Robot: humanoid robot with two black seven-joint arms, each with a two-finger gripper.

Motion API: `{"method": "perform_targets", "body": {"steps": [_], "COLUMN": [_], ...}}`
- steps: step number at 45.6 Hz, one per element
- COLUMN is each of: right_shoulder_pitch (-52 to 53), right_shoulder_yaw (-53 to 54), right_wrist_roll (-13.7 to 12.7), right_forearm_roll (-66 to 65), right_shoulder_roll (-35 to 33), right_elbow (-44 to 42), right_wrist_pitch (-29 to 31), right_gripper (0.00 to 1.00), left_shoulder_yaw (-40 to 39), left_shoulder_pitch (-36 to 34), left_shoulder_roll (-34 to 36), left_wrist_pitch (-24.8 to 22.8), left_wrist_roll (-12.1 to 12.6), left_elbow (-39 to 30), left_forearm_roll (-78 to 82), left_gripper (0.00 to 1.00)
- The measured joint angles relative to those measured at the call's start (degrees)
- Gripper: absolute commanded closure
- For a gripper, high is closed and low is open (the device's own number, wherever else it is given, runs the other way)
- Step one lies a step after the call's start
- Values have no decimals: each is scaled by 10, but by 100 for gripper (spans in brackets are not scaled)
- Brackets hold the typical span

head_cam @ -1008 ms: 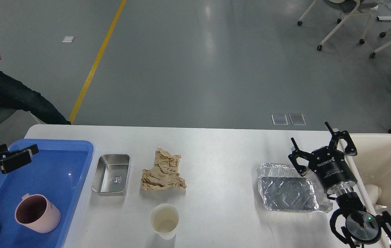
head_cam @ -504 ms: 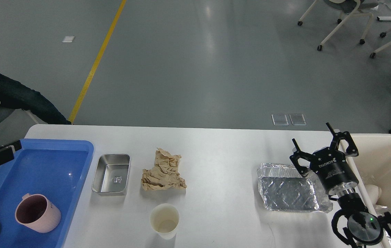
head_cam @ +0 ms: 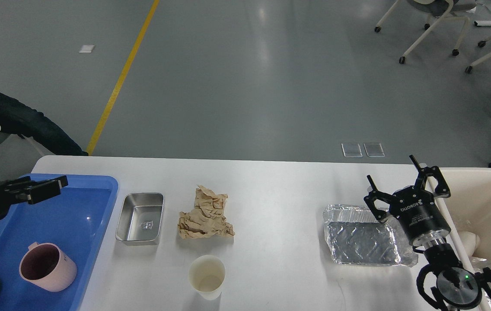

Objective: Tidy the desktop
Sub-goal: 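Reach the left gripper to the small steel box and grasp it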

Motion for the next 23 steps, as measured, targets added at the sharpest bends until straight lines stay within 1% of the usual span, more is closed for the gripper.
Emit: {"method": "perform_targets", "body": {"steps": [5, 8, 15, 23], "right_shoulder_pitch": [-4, -7, -11, -12], "right_shoulder_yaw": [0, 0, 1, 1], "right_wrist_roll": [0, 0, 0, 0], "right_forearm_roll": [0, 0, 0, 0], "right_shoulder_roll": [0, 0, -1, 0], "right_elbow": [4, 6, 9, 9], "right_wrist_pitch": [0, 0, 0, 0], "right_gripper": [0, 0, 0, 0], "left_shoulder_yaw": [91, 123, 144, 159], "left_shoulder_pitch": [-101, -132, -152, -159], "left_shoulder_roll": [-64, -97, -151, -201], "left_wrist_pitch": [-1, 3, 14, 42], "left_wrist_roll": [3, 3, 3, 3], "left_elbow": [88, 126, 177, 220], "left_forearm_roll": [0, 0, 2, 5], "left_gripper": [3, 3, 3, 3]}}
